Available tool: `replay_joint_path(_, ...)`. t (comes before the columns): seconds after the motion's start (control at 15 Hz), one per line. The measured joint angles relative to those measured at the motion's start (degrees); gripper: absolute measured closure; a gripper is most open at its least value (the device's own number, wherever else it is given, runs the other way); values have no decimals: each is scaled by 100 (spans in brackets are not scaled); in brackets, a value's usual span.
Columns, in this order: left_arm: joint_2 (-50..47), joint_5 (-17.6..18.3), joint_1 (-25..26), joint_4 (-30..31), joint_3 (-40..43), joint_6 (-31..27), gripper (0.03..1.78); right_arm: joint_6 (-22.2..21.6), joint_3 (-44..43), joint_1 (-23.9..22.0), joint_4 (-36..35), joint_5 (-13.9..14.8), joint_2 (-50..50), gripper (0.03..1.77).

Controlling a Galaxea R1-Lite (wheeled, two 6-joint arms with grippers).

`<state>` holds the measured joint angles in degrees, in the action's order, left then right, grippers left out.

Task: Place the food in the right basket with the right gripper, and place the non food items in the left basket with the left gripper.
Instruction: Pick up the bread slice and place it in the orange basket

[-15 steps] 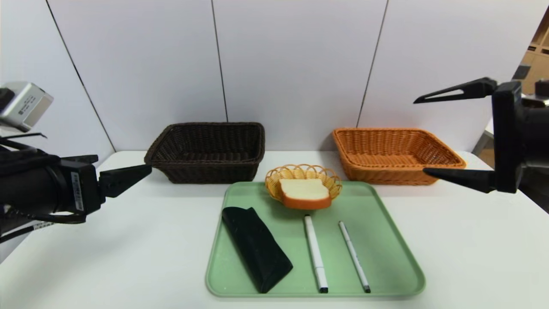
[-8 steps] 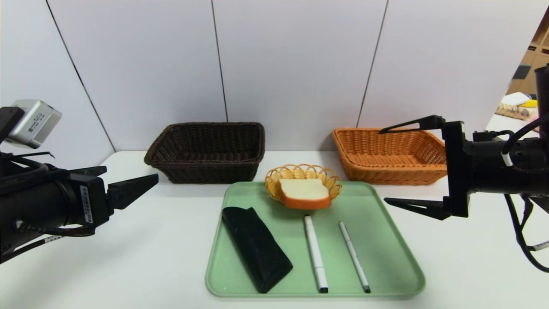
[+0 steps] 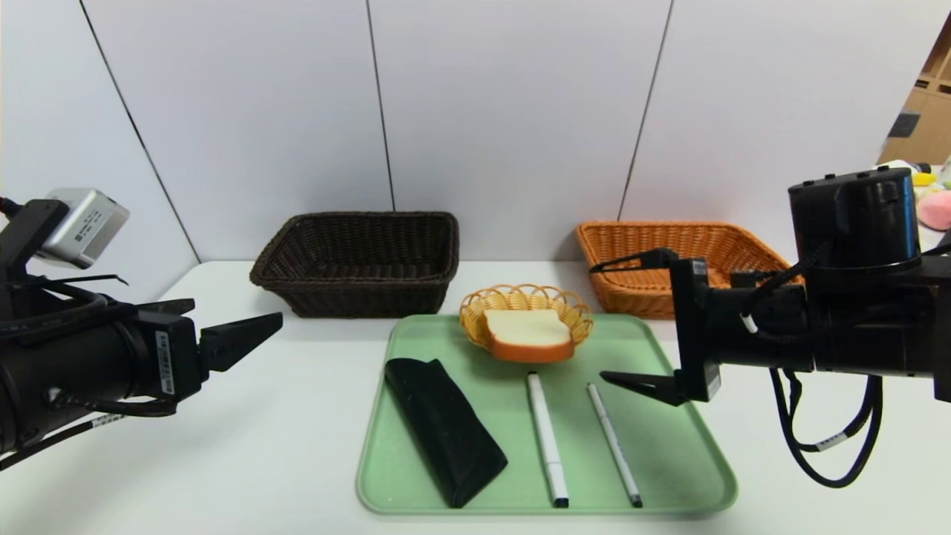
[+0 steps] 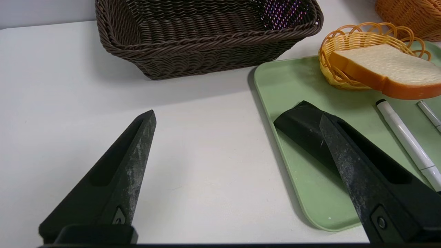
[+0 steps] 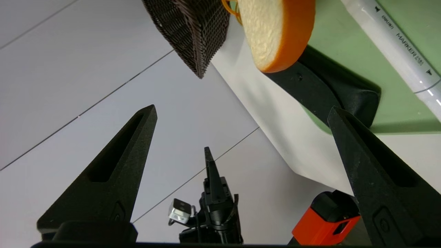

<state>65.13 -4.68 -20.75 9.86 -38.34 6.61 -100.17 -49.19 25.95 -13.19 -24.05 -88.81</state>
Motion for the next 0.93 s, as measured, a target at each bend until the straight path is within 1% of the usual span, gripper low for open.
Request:
replay_joint_path(0.2,5,0,0,-2,4,2,12,-2,307,28,-382,62,-151,10)
replay_joint_path(0.4,0,5,0,-9,20,4,12,-38,685,52,-1313,115,-397,10)
replay_joint_path(0.67,-41,0,0,-9,118,9,12,-140,777,133,-1942,165,-702,10)
replay_joint_path(0.73,-52,0,2,-9,135,11,12,-145,777,199,-2052,230,-798,10)
replay_joint_path(0.87,-72,0,2,-6,146,26,12,-145,752,364,-2283,485,-995,10)
replay_joint_path(0.93,-80,-2,2,-11,155,28,12,-148,735,417,-2402,532,-1072,10)
